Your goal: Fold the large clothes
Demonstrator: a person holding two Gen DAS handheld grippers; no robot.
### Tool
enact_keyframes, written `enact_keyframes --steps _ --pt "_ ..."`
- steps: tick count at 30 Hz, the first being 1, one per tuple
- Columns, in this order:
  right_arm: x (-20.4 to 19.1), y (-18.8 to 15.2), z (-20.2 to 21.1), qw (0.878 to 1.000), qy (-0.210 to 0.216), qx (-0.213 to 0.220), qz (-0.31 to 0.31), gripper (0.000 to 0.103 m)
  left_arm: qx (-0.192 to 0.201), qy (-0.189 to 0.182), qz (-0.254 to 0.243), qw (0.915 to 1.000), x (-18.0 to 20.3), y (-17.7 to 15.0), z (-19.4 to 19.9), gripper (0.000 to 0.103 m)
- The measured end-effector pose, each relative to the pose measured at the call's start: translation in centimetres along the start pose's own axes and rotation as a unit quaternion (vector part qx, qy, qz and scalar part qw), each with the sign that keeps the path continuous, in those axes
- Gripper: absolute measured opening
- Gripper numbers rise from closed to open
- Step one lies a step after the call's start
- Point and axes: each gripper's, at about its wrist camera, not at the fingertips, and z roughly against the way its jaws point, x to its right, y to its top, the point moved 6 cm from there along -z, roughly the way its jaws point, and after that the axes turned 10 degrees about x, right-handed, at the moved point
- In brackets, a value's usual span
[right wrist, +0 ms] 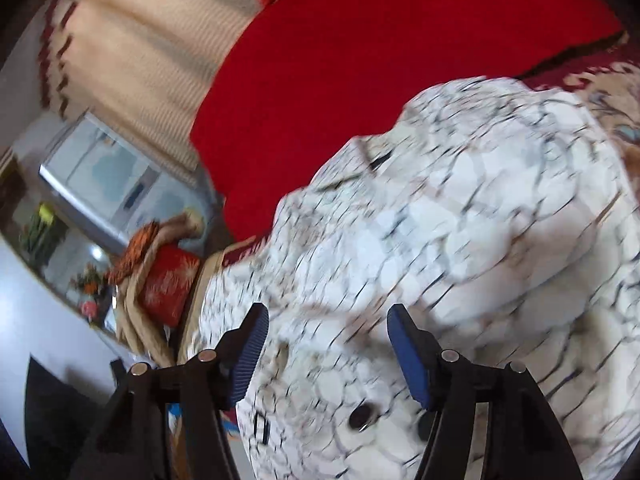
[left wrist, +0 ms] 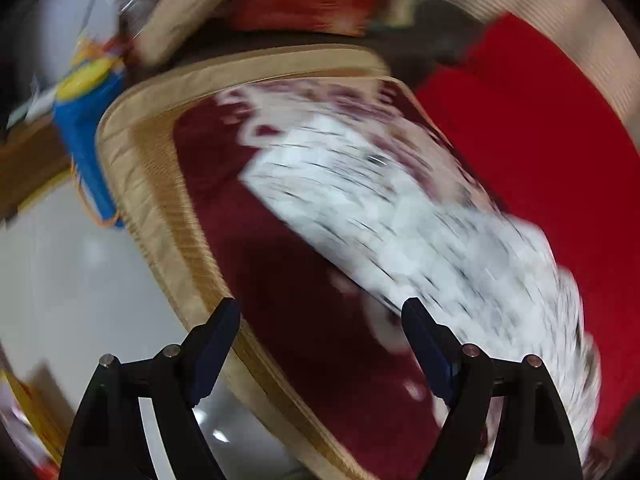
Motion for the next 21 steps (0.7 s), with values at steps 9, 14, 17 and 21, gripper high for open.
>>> enact_keyframes --steps 9,14,17,21 --pt "-2.5 -4.0 -1.7 0.997 0.000 -0.048 0.054 0.066 -0.036 -0.072 0.159 0.9840 -1.1 2.6 -6.7 0.072" --pt "-2.7 -3.4 -1.2 0.997 -0.006 -0.036 0.066 0.066 -0.018 -0.053 0.153 0.9867 -0.1 3.9 -8.6 0.065" --pt "-2.6 -3.0 -0.8 0.997 -0.011 -0.029 0.070 0.066 -0.014 -0.041 0.137 0.9896 0.0 4.9 -9.4 0.030" --pt "-2.3 -2.4 -0.2 0.997 -0.018 -0.019 0.068 0.066 -0.009 -0.057 0.114 0.9918 1.1 6.1 -9.2 0.012"
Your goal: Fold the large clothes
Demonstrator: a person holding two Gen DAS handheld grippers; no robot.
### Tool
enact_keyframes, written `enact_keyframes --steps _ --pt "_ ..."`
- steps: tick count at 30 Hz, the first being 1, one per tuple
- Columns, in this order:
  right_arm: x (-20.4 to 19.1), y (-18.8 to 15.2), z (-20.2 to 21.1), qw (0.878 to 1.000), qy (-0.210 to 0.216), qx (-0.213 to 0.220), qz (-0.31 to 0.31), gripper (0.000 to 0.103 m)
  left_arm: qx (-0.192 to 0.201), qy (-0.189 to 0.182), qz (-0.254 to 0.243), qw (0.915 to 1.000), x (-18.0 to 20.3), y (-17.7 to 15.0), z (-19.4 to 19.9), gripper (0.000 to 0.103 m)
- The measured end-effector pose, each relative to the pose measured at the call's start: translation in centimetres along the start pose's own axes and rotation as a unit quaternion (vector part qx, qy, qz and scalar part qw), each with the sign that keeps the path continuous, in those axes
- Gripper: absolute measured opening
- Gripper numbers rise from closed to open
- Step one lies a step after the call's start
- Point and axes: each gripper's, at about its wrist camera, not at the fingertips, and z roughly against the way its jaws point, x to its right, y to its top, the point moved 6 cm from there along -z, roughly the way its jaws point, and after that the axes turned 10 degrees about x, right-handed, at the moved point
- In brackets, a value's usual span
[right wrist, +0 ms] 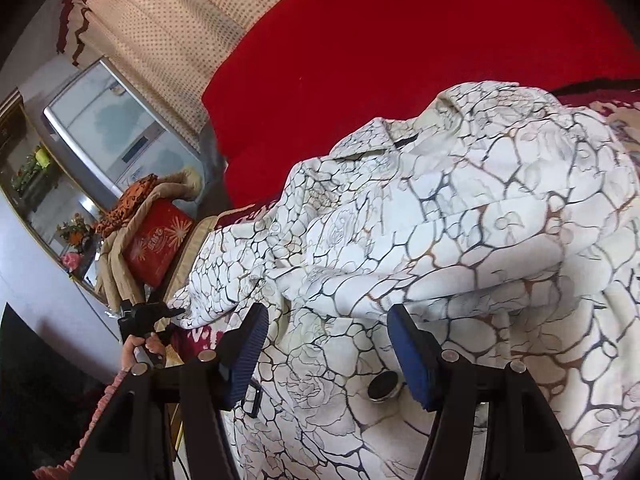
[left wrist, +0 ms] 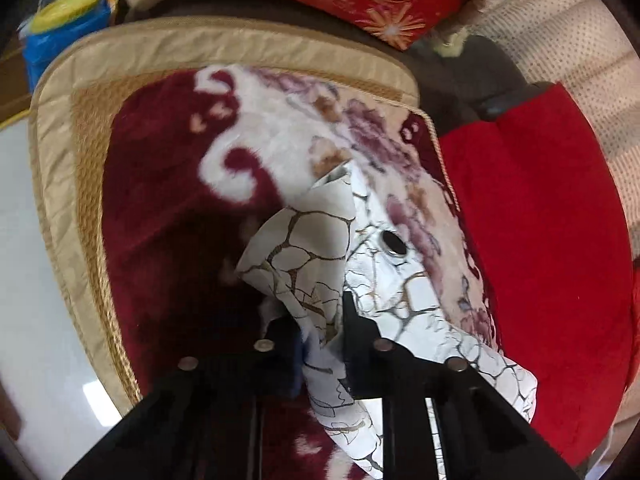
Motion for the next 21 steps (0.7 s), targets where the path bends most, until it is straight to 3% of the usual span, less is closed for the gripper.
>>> enact_keyframes --steps 5,10,15,21 --pt "0.4 1.0 2.0 0.999 -0.013 0.029 0.015 0.066 0.042 -0.043 -0.090 0.9941 5.0 -0.1 4.6 0.010" --pt "1.2 2.2 4.5 0.997 -0.029 0.062 0.026 0.066 0.065 -0.106 -0.203 0.9713 12.8 -2.9 10.5 0.010" --pt "2.9 3.3 7.1 0.995 -0.037 0.091 0.011 0.066 0.061 -0.185 -0.308 0.9311 21.6 -9.1 16.4 0.009" --pt "5.4 4.4 10.3 0.991 -0.047 0.124 -0.014 0.066 0.013 -0.278 -0.388 0.8788 30.4 -19.5 21.8 0.009"
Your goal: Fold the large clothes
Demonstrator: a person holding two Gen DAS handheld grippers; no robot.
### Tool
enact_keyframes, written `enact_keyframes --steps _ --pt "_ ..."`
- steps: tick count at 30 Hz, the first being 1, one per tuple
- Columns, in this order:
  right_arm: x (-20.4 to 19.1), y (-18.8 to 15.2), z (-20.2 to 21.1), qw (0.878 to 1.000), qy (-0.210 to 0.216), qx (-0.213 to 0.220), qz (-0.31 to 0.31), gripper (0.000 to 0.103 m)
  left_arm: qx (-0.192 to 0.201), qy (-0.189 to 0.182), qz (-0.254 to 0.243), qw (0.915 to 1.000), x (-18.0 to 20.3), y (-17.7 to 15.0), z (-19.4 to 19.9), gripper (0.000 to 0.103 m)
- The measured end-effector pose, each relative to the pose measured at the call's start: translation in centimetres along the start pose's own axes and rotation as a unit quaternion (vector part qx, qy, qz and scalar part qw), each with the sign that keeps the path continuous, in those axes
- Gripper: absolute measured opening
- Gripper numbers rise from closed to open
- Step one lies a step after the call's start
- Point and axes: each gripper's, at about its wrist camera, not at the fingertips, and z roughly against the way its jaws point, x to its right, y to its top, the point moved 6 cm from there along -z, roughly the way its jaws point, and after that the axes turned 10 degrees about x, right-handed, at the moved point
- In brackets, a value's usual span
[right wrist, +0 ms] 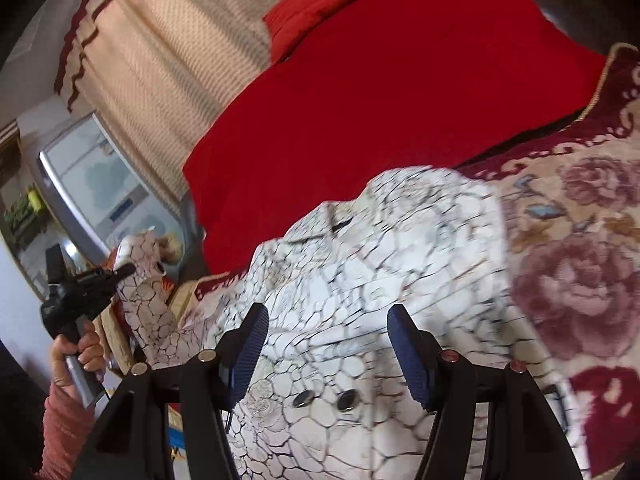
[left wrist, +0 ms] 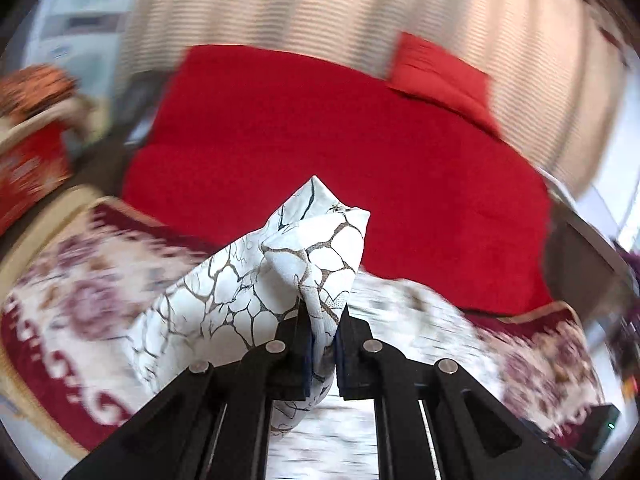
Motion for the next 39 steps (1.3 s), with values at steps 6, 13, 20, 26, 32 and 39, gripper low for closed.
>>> enact_keyframes --steps 6,13,20,26,32,39 --pt "3.8 2.3 2.5 0.999 -0.019 0.035 -0.034 0.066 -0.057 -0.108 -0.042 0.9916 12.6 -2.6 -2.8 0.016" --pt "6.7 3.6 4.2 0.996 -0.036 0.044 -0.062 0.072 -0.059 -0.147 -0.037 0.9866 15.1 -3.1 -2.3 0.070" --pt "6.2 3.8 2.1 0.997 -0.029 0.020 -0.069 0.074 -0.075 -0.018 -0.020 0.9968 5.7 -3.9 -3.9 0.071" --pt "4.3 3.8 -4.9 0.998 -0.033 -0.042 -0.036 0.077 -0.141 0.109 -0.025 0.9836 -4.3 -9.5 -6.5 0.071" --pt "4.4 0.7 -12.5 0.987 -0.081 -0.141 0.011 0.040 -0.196 0.144 -0.056 0.9684 -7.2 -14.2 -8.3 0.071" --pt "-0.6 3.6 -10.4 0.989 -0.056 -0.054 0.123 0.017 -0.155 0.119 -0.090 0.9766 -4.4 -11.9 -8.2 0.071"
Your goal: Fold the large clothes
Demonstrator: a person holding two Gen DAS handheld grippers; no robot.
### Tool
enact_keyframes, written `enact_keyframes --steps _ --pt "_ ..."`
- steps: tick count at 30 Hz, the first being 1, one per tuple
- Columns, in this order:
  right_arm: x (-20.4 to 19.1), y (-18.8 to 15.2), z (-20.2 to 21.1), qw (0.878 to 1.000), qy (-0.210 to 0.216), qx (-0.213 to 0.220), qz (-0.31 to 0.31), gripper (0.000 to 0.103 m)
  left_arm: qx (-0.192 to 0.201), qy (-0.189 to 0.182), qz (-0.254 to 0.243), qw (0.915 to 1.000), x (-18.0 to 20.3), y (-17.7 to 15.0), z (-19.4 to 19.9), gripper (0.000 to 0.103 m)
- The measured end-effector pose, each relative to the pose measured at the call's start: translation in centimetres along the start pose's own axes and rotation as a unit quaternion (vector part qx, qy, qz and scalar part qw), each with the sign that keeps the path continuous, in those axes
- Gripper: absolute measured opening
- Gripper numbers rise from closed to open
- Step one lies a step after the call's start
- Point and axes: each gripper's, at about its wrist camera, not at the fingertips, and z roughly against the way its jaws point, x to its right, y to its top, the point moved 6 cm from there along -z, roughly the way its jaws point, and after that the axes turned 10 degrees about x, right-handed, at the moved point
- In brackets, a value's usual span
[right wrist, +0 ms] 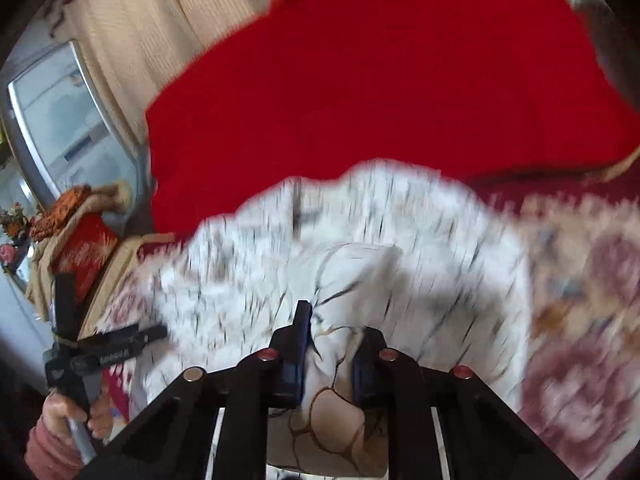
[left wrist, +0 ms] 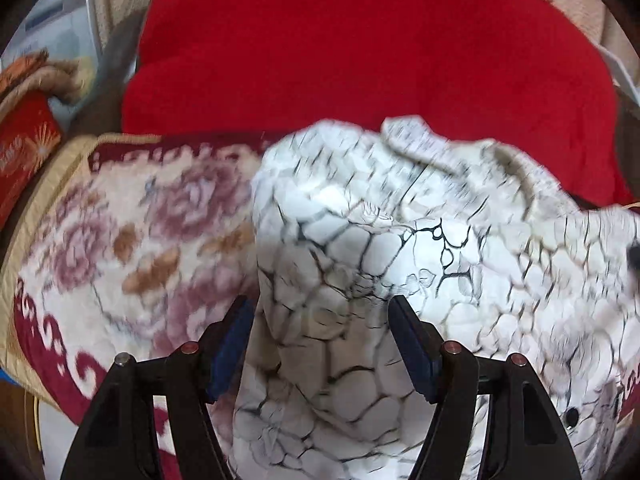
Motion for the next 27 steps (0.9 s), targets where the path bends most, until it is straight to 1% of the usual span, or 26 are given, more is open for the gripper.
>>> enact_keyframes --steps 2,3,4,6,7,8,9,10,12,13,15,16,17,18,19,20,21,22,23,24,26,27 --pt "0.5 1.3 0.7 0.999 -0.027 0.034 0.013 0.017 0.012 0.009 -0.023 0.9996 0.9 0.4 0.1 0.071" --pt "1.1 1.7 0.5 0.998 -0.041 0.039 0.012 0.017 0.008 0.020 -0.037 0.9991 1.2 0.2 -0.7 0.071" --pt "2.0 1.7 -0.1 0.998 -0.050 0.031 0.008 0.017 -0.010 0.033 -0.054 0.9979 1.5 -0.5 -1.8 0.071" --pt "4.2 0.2 -2.6 0.998 -0.064 -0.019 -0.015 0.022 -0.062 0.041 -0.071 0.9947 1.6 -2.1 -4.2 0.072" --pt "5.6 -1.3 -4.0 0.995 -0.077 -0.058 -0.034 0.024 -0.068 0.041 -0.064 0.9948 1.5 -2.6 -4.7 0.072" --pt "6.4 -2.4 -4.7 0.993 -0.076 -0.081 -0.051 0.025 -0.061 0.040 -0.059 0.9956 1.4 -2.6 -4.5 0.072" --pt "7.1 -3.0 -4.8 0.991 -0.068 -0.089 -0.070 0.028 -0.057 0.037 -0.056 0.9961 1.3 -2.4 -4.1 0.072" --pt "7.3 -3.1 -4.2 0.992 -0.058 -0.079 -0.084 0.035 -0.055 0.033 -0.054 0.9965 1.2 -2.3 -3.7 0.072" --pt "7.8 -2.5 -2.4 0.991 -0.045 -0.065 -0.106 0.062 -0.047 0.026 -0.044 0.9976 0.6 -2.0 -2.4 0.072" --pt "8.0 -2.0 -1.3 0.990 -0.037 -0.049 -0.123 0.078 -0.039 0.025 -0.041 0.9981 0.3 -1.8 -1.7 0.072" --pt "8.0 -0.6 1.2 0.988 -0.019 0.002 -0.151 0.079 -0.016 0.022 -0.040 0.9988 -0.3 -1.8 -0.1 0.072" --pt "7.6 0.0 2.5 0.989 -0.007 0.024 -0.143 0.079 -0.008 0.021 -0.041 0.9989 -0.2 -2.0 0.5 0.072" --pt "7.0 0.3 3.0 0.991 -0.005 0.029 -0.129 0.079 -0.003 0.022 -0.044 0.9988 -0.2 -2.3 0.7 0.072" --pt "6.2 0.3 3.3 0.994 -0.003 0.030 -0.108 0.077 -0.006 0.025 -0.047 0.9986 -0.2 -2.8 0.8 0.072" --pt "5.4 0.0 3.1 0.996 -0.005 0.025 -0.087 0.071 -0.013 0.028 -0.049 0.9983 -0.3 -3.3 0.3 0.073" --pt "4.7 -0.6 2.6 0.998 -0.011 0.011 -0.063 0.066 -0.027 0.033 -0.051 0.9978 -0.4 -3.9 -0.4 0.075" --pt "4.1 -1.7 1.4 0.999 -0.022 -0.021 -0.036 0.056 -0.047 0.037 -0.053 0.9968 -0.5 -4.6 -1.0 0.075" --pt "3.7 -3.1 0.1 0.997 -0.032 -0.061 -0.018 0.051 -0.052 0.036 -0.050 0.9968 -0.6 -4.8 -1.1 0.075" --pt "3.8 -4.9 -1.3 0.993 -0.049 -0.108 -0.001 0.052 -0.050 0.034 -0.045 0.9972 -0.7 -4.7 -0.8 0.075" --pt "4.0 -5.9 -1.5 0.991 -0.060 -0.122 0.010 0.051 -0.050 0.031 -0.044 0.9973 -0.7 -4.6 -0.3 0.075" --pt "3.4 -5.4 -0.3 0.992 -0.065 -0.101 0.029 0.050 -0.041 0.021 -0.045 0.9979 -0.9 -4.1 1.3 0.075" --pt "3.3 -5.0 0.4 0.993 -0.060 -0.100 0.024 0.050 -0.033 0.021 -0.044 0.9982 -1.1 -4.1 1.9 0.075"
